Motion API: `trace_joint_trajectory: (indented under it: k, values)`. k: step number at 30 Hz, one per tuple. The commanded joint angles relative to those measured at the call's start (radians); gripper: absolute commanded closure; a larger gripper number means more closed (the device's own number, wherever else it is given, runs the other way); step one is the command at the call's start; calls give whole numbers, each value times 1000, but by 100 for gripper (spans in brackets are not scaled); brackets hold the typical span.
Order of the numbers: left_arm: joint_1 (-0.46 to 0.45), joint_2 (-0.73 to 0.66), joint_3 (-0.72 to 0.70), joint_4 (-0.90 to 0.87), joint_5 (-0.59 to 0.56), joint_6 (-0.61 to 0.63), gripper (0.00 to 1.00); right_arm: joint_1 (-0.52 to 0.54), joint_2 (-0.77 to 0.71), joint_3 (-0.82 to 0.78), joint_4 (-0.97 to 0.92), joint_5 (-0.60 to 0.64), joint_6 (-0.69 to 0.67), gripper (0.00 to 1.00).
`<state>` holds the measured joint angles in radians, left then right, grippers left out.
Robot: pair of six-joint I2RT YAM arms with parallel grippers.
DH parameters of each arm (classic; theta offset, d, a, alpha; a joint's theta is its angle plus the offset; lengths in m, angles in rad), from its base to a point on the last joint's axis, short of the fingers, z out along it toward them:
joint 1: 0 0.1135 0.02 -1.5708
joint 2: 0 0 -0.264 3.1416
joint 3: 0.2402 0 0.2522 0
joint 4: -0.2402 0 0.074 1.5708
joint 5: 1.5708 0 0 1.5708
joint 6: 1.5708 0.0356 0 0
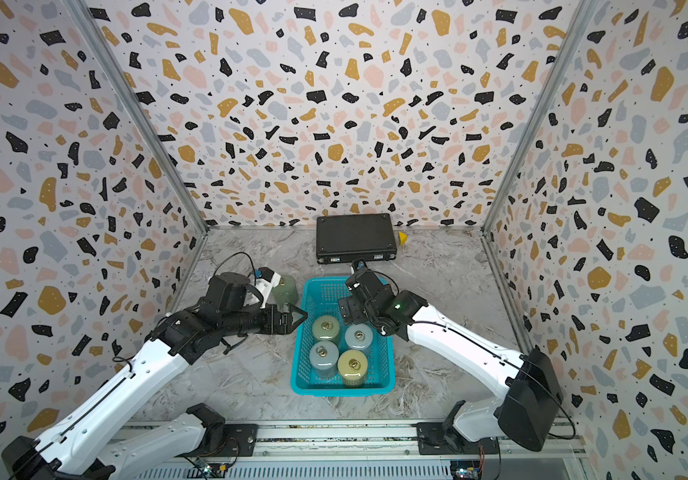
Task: Take the tea canister out of the basket
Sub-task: Pick up the tea canister from the basket.
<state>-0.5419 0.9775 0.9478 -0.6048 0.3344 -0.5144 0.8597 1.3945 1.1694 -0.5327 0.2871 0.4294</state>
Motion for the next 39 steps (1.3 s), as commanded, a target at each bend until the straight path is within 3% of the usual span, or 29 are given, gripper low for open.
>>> trace_joint_trajectory:
  k: [1, 16, 39]
  values:
    - [-33, -31, -32, 41, -44, -26, 0, -6, 40, 70, -36, 16, 18, 1]
    - [-66, -86, -61, 16, -79, -30, 0, -113, 284, 175, -113, -73, 79, 1]
    - [-66, -80, -52, 5, -95, -26, 0, -149, 487, 239, -93, -93, 60, 3]
